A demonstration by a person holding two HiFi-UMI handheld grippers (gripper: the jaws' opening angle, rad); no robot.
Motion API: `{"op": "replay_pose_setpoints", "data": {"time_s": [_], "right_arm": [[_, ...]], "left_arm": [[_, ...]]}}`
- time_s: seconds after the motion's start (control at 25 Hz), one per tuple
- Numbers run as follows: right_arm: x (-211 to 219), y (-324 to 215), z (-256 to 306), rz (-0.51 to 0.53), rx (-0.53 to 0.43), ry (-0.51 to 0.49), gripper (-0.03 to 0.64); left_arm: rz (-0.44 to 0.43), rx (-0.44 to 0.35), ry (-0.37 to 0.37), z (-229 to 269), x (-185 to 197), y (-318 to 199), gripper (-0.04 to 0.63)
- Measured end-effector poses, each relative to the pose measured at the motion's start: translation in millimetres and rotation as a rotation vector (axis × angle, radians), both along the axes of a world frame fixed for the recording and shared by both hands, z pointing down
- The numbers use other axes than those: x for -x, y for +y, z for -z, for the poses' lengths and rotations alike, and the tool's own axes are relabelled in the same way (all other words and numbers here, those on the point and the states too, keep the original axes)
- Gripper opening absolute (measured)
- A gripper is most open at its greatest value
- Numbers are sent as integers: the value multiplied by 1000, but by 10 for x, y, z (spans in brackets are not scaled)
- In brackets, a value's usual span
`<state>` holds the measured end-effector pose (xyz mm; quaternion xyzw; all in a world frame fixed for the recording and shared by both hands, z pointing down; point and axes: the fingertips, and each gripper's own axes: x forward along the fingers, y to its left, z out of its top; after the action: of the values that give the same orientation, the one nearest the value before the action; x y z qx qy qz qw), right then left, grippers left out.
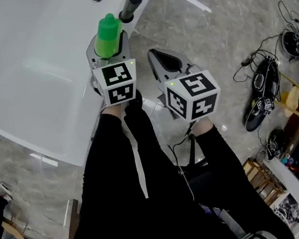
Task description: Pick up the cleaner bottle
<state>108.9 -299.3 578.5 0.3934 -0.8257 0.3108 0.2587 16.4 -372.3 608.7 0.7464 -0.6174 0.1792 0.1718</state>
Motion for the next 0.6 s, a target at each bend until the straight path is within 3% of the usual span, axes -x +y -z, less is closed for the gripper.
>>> {"op": "replay_pose_setpoints", "data": {"time_s": [0.6], "right_arm": [[-9, 3, 13, -5, 2, 3, 2]], "left_arm": [[-11, -9, 7, 21, 16, -4, 210]]}}
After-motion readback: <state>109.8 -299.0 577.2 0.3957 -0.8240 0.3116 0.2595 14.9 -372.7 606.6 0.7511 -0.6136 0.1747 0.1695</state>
